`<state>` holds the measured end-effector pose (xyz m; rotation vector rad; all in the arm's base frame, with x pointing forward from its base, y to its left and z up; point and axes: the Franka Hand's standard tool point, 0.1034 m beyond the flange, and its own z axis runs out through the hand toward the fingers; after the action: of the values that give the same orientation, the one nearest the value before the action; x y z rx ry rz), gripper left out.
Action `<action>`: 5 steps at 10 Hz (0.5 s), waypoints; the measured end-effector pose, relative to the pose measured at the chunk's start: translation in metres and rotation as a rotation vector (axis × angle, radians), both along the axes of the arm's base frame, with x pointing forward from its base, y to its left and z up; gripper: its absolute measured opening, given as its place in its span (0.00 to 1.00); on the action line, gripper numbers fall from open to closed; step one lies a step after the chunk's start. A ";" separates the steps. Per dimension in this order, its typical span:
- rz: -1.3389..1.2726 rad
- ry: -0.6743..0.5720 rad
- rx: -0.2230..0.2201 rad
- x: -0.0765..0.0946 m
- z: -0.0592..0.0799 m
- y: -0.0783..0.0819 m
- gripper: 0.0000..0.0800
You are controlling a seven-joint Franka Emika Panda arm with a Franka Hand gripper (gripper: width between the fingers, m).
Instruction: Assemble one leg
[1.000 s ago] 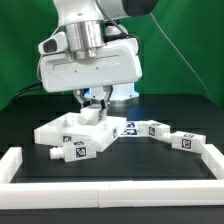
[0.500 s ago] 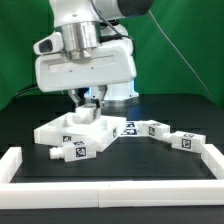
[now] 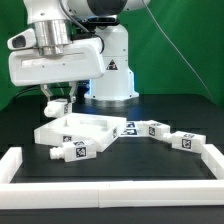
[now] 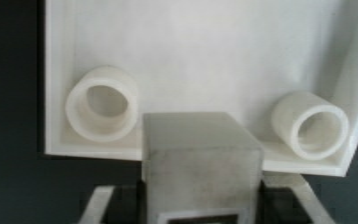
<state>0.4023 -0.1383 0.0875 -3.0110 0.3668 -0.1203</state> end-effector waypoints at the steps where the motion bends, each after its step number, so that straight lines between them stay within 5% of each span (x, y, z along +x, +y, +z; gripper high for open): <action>1: 0.000 0.000 0.000 0.000 0.000 0.000 0.35; 3: 0.047 0.000 0.006 -0.017 -0.002 -0.013 0.35; 5: 0.033 0.016 0.016 -0.058 -0.009 -0.051 0.35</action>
Offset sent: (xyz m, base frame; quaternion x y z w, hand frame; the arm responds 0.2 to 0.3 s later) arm -0.0858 -0.0569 0.0010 0.0404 -0.0266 -0.0058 0.9988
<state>0.3440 -0.1896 0.0783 -3.0019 0.3171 -0.0900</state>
